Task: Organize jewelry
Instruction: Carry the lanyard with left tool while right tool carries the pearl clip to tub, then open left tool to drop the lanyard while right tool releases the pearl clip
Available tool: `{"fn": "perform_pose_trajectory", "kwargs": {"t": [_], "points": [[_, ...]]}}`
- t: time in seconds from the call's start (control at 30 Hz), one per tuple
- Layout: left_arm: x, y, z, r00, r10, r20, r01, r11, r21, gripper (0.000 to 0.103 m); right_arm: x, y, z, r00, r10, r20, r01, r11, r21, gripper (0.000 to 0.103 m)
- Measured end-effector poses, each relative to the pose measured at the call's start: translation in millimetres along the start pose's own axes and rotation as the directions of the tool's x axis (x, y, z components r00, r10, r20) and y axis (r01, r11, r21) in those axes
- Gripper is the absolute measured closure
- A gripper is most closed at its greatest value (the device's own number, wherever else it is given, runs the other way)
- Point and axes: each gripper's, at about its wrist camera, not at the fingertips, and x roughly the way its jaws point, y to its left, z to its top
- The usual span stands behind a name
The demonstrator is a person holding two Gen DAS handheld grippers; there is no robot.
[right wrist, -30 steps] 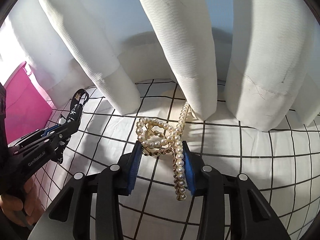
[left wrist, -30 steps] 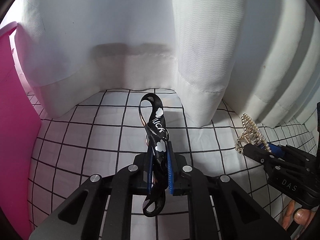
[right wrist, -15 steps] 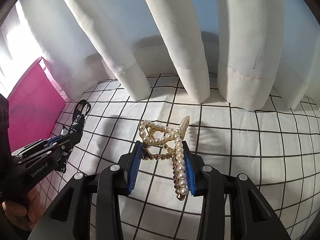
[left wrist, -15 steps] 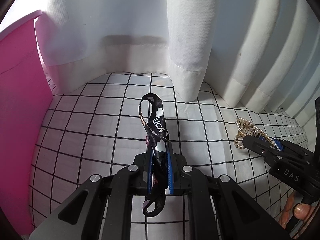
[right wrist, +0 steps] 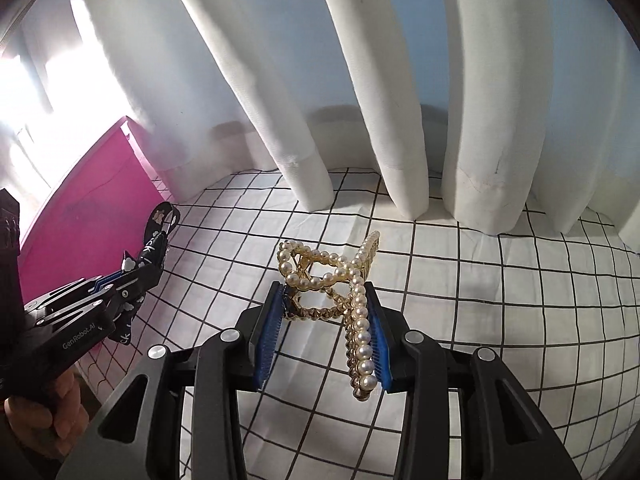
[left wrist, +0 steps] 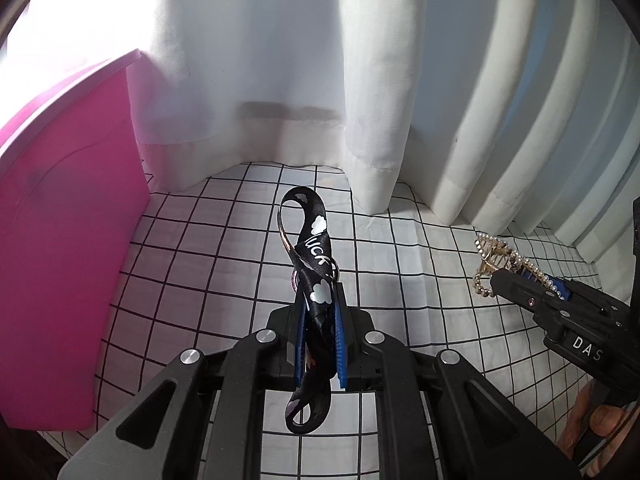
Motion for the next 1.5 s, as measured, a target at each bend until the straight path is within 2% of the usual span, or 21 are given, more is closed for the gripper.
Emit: {"fn": "perform_pose_trajectory", "kwargs": {"t": [0.3, 0.5, 0.73, 0.9, 1.17, 1.33, 1.5], "points": [[-63.2, 7.1, 8.1, 0.996, 0.023, 0.088, -0.021, 1.0, -0.022, 0.091, -42.6, 40.8, 17.3, 0.995, 0.081, 0.056, -0.077, 0.994, -0.077, 0.065], [-113.2, 21.3, 17.2, 0.986, 0.051, 0.16, -0.042, 0.997, -0.061, 0.091, -63.3, 79.6, 38.9, 0.984, 0.156, 0.09, -0.14, 0.977, -0.164, 0.065], [-159.0, 69.3, 31.8, 0.965, 0.153, 0.212, -0.118, 0.979, -0.167, 0.091, -69.3, 140.8, 70.8, 0.955, 0.274, 0.116, -0.235, 0.933, -0.272, 0.065], [-182.5, 114.8, 41.5, 0.941, 0.248, 0.231, -0.193, 0.952, -0.237, 0.091, -61.3, 194.7, 90.8, 0.928, 0.358, 0.103, -0.303, 0.886, -0.35, 0.065], [-194.3, 199.7, 49.8, 0.905, 0.383, 0.187, -0.302, 0.886, -0.352, 0.091, -27.5, 283.5, 115.9, 0.898, 0.438, 0.034, -0.384, 0.82, -0.425, 0.065], [-182.3, 241.1, 49.4, 0.903, 0.411, 0.122, -0.338, 0.857, -0.388, 0.091, 0.6, 326.5, 125.1, 0.897, 0.443, -0.019, -0.402, 0.795, -0.455, 0.065], [-164.0, 263.0, 43.6, 0.912, 0.404, 0.067, -0.346, 0.848, -0.402, 0.091, 28.8, 356.0, 126.9, 0.907, 0.415, -0.065, -0.392, 0.782, -0.484, 0.065]]}}
